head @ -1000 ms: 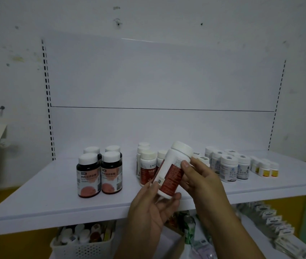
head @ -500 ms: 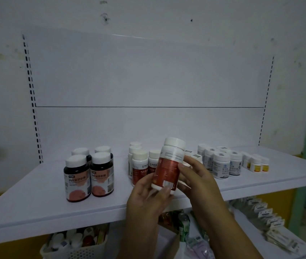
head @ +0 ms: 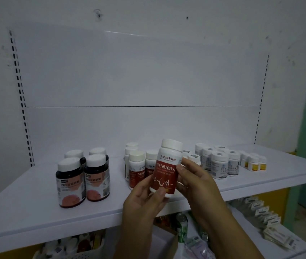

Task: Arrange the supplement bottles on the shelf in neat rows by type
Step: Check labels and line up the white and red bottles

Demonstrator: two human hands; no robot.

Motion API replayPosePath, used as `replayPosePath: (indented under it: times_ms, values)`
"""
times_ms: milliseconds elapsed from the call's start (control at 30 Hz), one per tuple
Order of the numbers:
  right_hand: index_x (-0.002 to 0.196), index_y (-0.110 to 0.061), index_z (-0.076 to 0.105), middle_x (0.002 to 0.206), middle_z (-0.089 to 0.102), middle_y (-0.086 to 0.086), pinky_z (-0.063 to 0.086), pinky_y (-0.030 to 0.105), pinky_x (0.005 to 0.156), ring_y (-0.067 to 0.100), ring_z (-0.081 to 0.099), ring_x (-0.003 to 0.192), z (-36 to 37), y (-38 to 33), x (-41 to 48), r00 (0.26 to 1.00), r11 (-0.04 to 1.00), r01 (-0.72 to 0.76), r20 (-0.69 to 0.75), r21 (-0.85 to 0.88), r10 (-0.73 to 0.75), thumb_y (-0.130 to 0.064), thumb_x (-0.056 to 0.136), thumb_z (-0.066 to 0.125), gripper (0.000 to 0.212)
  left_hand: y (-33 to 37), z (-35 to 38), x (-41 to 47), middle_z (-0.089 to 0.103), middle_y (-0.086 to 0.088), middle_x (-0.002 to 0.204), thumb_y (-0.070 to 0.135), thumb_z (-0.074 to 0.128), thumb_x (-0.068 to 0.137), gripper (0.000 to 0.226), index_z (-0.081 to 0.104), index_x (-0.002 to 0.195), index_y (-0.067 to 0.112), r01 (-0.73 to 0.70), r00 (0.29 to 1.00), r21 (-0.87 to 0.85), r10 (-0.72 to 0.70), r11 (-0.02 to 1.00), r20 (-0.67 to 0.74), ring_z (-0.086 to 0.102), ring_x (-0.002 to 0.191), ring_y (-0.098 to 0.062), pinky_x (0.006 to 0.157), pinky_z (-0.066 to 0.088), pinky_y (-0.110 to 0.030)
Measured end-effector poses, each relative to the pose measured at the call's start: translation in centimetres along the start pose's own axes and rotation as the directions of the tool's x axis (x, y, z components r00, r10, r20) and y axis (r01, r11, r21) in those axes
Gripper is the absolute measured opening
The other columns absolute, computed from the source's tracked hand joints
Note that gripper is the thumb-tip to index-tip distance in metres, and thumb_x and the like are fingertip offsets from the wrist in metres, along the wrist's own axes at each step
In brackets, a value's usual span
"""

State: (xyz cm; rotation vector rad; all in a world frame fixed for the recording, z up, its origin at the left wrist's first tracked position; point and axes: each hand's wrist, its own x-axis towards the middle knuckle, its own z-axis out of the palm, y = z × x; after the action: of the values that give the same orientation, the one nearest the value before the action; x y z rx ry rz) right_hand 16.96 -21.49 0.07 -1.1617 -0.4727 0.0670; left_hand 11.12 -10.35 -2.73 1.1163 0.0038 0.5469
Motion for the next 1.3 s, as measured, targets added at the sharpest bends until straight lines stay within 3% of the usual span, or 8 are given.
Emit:
replayPosePath:
  times_ms: [233, 400, 533, 733, 900, 1000, 1133, 1300]
  values:
    - [0.107, -0.028, 0.061, 0.107, 0.068, -0.002, 0.056, 0.022, 0.072, 0.012, 0.066, 0.096, 1.9, -3.0, 2.5, 0.994, 0.944, 0.097, 0.072, -0.316, -0.078, -0.043, 0.088, 0.049, 0.027, 0.3, -1.3, 1.5, 0.075, 0.009, 0.093, 0.011, 0.071, 0.054, 0.05, 0.061, 0.102, 0.021, -0.063, 0.998, 0.03, 0.062, 0.998, 0.009, 0.071, 0.086, -0.009, 0.062, 0.056, -0.02]
    - [0.108, -0.025, 0.06, 0.101, 0.067, -0.004, 0.056, 0.018, 0.061, 0.011, 0.066, 0.087, 3.5, -5.6, 4.5, 0.987, 0.856, 0.119, 0.155, -0.504, -0.046, -0.045, 0.09, 0.046, 0.031, 0.9, -1.8, 3.0, 0.075, 0.011, 0.087, -0.007, 0.069, 0.066, 0.044, 0.06, 0.1, 0.018, -0.149, 0.989, 0.085, 0.147, 0.985, 0.029, 0.07, 0.083, -0.004, 0.061, 0.053, -0.014]
    - [0.102, -0.02, 0.063, 0.098, 0.068, 0.001, 0.057, 0.02, 0.062, 0.013, 0.066, 0.087, 4.2, -7.0, 5.9, 0.976, 0.85, 0.162, 0.21, -0.502, -0.062, -0.039, 0.092, 0.046, 0.027, 1.3, -2.6, 5.0, 0.07, 0.013, 0.103, -0.002, 0.071, 0.068, 0.05, 0.057, 0.107, 0.026, -0.192, 0.979, 0.157, 0.179, 0.969, 0.095, 0.067, 0.095, -0.001, 0.073, 0.055, -0.018]
    - [0.121, -0.014, 0.055, 0.115, 0.061, 0.003, 0.057, 0.034, 0.082, 0.018, 0.06, 0.104, 3.2, -7.7, 12.4, 0.968, 0.87, 0.245, 0.051, -0.429, -0.247, -0.03, 0.095, 0.051, 0.031, -0.3, -3.8, 8.6, 0.032, 0.018, 0.137, 0.015, 0.07, 0.079, 0.078, 0.026, 0.141, 0.029, -0.22, 0.956, 0.647, 0.294, 0.73, -0.007, 0.027, 0.121, 0.005, 0.101, 0.025, -0.02]
    - [0.118, -0.012, 0.054, 0.116, 0.058, 0.006, 0.055, 0.039, 0.086, 0.022, 0.059, 0.103, 3.0, -4.4, 18.2, 0.989, 0.762, 0.136, 0.129, -0.634, -0.07, -0.031, 0.093, 0.054, 0.031, -1.2, -3.8, 9.9, 0.03, 0.01, 0.148, 0.011, 0.067, 0.082, 0.085, 0.014, 0.146, 0.028, -0.075, 0.988, 0.637, 0.145, 0.767, -0.058, 0.032, 0.128, -0.005, 0.09, 0.032, -0.015]
    - [0.105, -0.008, 0.058, 0.108, 0.061, 0.01, 0.055, 0.04, 0.087, 0.025, 0.061, 0.098, 3.1, -2.6, 20.4, 0.975, 0.651, 0.09, 0.199, -0.754, 0.095, -0.031, 0.093, 0.055, 0.026, -1.7, -4.1, 10.3, 0.033, 0.02, 0.127, 0.007, 0.065, 0.082, 0.083, 0.016, 0.145, 0.033, -0.067, 0.992, 0.617, 0.118, 0.784, -0.043, 0.035, 0.116, -0.002, 0.061, 0.04, 0.005]
    - [0.104, -0.004, 0.066, 0.108, 0.067, 0.012, 0.054, 0.032, 0.089, 0.02, 0.064, 0.098, 2.7, -0.7, 21.4, 0.914, 0.586, 0.105, 0.31, -0.803, 0.261, -0.03, 0.091, 0.06, 0.029, -2.6, -4.8, 10.9, 0.034, 0.021, 0.13, 0.006, 0.067, 0.079, 0.088, 0.016, 0.14, 0.043, -0.089, 0.988, 0.641, 0.149, 0.762, -0.039, 0.034, 0.117, 0.0, 0.091, 0.039, -0.016]
    - [0.114, -0.007, 0.06, 0.111, 0.065, 0.008, 0.05, 0.014, 0.066, 0.011, 0.062, 0.086, 2.2, 0.9, 20.9, 0.858, 0.551, 0.095, 0.349, -0.829, 0.377, -0.023, 0.09, 0.062, 0.029, -3.3, -5.3, 11.3, 0.035, 0.023, 0.126, 0.003, 0.069, 0.076, 0.092, 0.017, 0.136, 0.048, -0.085, 0.989, 0.637, 0.144, 0.767, -0.042, 0.037, 0.123, -0.003, 0.102, 0.04, -0.031]
